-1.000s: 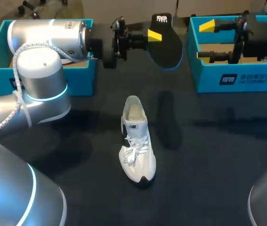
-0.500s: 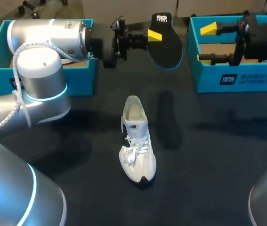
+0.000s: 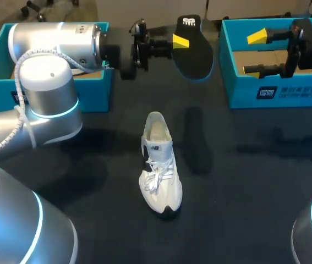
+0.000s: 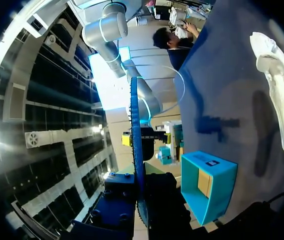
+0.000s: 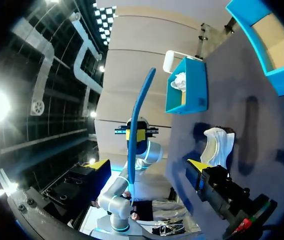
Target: Take the shoe out of the shoebox, open the shoe tongue, remove and reinsert the insole, then place the shoe into the shoebox
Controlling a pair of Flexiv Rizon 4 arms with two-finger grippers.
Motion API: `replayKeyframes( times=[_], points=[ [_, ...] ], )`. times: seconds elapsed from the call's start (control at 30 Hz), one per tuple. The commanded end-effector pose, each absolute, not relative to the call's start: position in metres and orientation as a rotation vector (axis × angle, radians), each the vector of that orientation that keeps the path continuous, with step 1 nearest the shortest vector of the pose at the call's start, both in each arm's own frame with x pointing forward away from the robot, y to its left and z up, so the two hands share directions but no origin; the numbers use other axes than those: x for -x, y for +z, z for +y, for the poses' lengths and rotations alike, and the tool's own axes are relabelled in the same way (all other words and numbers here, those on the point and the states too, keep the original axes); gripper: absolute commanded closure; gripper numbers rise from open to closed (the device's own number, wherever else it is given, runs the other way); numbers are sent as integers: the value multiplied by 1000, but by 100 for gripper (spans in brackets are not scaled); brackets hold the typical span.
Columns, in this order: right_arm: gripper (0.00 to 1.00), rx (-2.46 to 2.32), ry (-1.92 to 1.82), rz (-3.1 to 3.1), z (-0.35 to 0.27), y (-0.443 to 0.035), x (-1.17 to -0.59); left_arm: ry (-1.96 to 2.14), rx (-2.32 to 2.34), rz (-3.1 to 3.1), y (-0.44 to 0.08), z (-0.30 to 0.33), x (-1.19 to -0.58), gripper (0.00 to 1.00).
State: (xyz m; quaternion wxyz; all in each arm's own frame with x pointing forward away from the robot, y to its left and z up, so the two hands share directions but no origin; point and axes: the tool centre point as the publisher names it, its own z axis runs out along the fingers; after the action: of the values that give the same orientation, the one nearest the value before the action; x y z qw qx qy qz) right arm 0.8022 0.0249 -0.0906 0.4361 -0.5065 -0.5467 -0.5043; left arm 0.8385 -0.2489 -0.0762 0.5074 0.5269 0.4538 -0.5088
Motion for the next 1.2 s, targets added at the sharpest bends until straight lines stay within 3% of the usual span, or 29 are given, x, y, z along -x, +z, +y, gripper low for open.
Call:
replayKeyframes(
  times=[0.03, 0.37, 0.8, 1.2],
  points=[
    [0, 1263, -1255, -1360, 26, -91, -802, -1356, -1242, 1248, -73, -245, -834, 100],
    [0, 1263, -1255, -1360, 26, -91, -802, -1745, -934, 1644, -67, -236, -830, 100],
    [0, 1263, -1255, -1360, 26, -91, -802, -2323, 27, 1905, -64, -234, -823, 100],
    [0, 1263, -1255, -1360, 26, -91, -802, -2328, 64, 1922, -63, -234, -825, 100]
  ],
)
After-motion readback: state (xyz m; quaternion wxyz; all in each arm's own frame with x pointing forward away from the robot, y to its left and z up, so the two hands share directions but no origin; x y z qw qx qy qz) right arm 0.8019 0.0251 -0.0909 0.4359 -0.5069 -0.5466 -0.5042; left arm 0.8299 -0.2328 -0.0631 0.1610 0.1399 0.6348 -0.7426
